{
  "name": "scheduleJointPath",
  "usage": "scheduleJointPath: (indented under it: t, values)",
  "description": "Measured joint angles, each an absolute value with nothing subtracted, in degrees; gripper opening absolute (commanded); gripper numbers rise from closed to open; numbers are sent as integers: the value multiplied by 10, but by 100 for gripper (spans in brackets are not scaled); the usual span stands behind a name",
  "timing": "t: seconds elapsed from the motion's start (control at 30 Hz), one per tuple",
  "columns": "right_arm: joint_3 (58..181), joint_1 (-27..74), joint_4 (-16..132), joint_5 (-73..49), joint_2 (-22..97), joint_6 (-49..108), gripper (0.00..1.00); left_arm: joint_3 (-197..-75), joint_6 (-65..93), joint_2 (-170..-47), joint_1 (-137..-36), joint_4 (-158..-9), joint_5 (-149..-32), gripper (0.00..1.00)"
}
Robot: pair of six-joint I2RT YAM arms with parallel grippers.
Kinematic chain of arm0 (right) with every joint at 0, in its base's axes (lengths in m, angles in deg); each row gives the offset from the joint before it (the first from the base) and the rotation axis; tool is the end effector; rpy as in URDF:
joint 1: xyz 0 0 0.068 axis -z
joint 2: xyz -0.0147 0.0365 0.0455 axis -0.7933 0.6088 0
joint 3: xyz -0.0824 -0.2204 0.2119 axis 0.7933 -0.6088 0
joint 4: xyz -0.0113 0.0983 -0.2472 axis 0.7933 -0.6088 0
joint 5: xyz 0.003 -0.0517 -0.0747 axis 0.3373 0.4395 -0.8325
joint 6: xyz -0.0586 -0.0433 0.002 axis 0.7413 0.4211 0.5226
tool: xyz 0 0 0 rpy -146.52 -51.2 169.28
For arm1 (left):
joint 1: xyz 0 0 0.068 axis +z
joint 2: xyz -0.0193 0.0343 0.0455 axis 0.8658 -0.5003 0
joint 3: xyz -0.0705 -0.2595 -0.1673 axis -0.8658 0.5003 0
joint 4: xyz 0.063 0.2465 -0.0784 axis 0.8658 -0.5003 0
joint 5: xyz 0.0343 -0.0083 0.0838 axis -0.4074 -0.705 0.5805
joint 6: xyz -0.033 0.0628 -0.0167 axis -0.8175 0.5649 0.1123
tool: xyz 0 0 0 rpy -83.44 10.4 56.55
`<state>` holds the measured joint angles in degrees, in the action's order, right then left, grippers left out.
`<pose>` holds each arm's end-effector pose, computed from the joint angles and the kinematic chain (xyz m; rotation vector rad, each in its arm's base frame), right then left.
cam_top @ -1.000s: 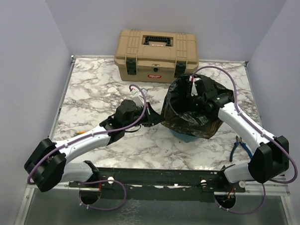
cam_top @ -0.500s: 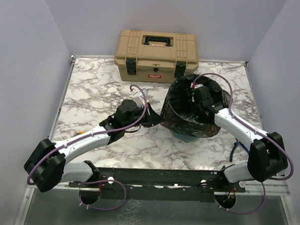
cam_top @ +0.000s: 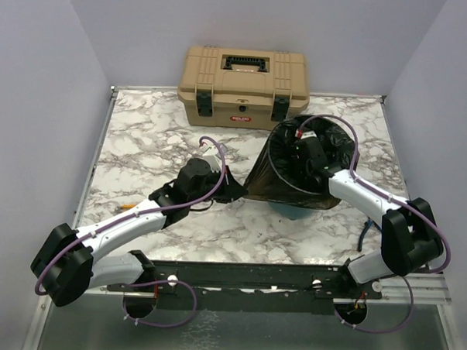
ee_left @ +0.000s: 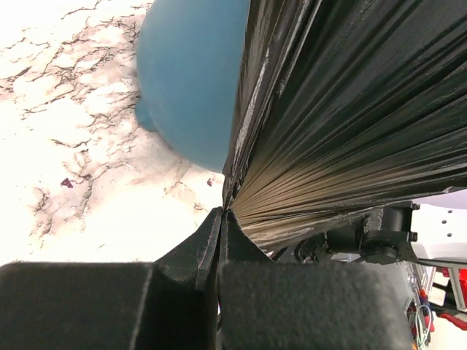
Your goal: Put the trash bags into the trash bin
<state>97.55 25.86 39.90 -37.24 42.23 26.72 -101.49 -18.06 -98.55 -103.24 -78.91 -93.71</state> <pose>0.2963 0.1279 0.2369 -0.2233 2.3973 -0.0951 0.1853 -0.1912 0.2809 0.1464 2.1293 -1.1531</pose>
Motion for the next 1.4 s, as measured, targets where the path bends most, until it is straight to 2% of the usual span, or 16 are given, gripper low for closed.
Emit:
scheduleJointPath:
  t: [0.23, 0.4, 0.5, 0.6, 0.77, 0.9, 1.03, 1.27, 1.4]
  values:
    - [967, 259, 400, -376, 423, 256, 14, -1015, -172, -986, -1032, -797, -933, 0]
    - [978, 260, 377, -351, 394, 246, 41, -1015, -169, -986, -1034, -811, -930, 0]
    - [1014, 261, 350, -316, 337, 244, 50, -1015, -167, -986, -1034, -823, -926, 0]
    - [1074, 261, 333, -283, 278, 243, 55, -1020, -166, -989, -1034, -828, -926, 0]
    - [1116, 261, 304, -271, 197, 235, 70, -1039, -162, -1000, -1034, -833, -926, 0]
    - [1117, 261, 272, -280, 155, 228, 71, -1053, -158, -1003, -1034, -833, -926, 0]
    - [1138, 261, 226, -328, 133, 207, 78, -1055, -156, -1005, -1034, -834, -926, 0]
    - [1154, 265, 174, -427, 84, 163, 79, -1055, -156, -1005, -1034, -836, -926, 0]
    - [1154, 293, 153, -431, 83, 141, 78, -1054, -155, -1005, -1034, -842, -926, 0]
